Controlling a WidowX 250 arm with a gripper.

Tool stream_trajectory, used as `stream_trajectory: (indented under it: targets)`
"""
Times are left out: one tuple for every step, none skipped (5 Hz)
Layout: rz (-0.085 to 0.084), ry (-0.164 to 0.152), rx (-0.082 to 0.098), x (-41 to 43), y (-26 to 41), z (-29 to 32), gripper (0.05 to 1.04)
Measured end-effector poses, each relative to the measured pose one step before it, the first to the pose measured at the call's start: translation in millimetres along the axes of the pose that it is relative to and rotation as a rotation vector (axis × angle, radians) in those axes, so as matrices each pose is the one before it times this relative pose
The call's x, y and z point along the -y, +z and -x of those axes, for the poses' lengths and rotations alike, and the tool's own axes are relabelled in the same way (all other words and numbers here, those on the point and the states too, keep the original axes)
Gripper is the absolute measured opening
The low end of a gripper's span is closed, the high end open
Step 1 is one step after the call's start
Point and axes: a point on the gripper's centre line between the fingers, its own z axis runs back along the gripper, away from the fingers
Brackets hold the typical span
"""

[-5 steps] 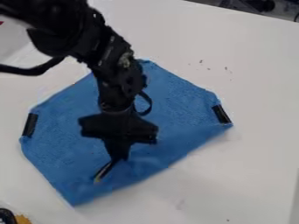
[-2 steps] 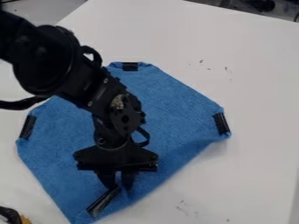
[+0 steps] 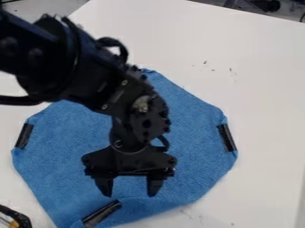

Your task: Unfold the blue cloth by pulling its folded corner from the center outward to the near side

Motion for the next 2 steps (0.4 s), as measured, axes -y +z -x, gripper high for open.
stream_trajectory:
  targets:
    - [-0.0375, 0.0843, -0.0183, 7.72, 12.32, 17.28, 1.005]
    - [0.0024, 0.0405, 0.0306, 3.80, 9.07, 9.63, 1.001]
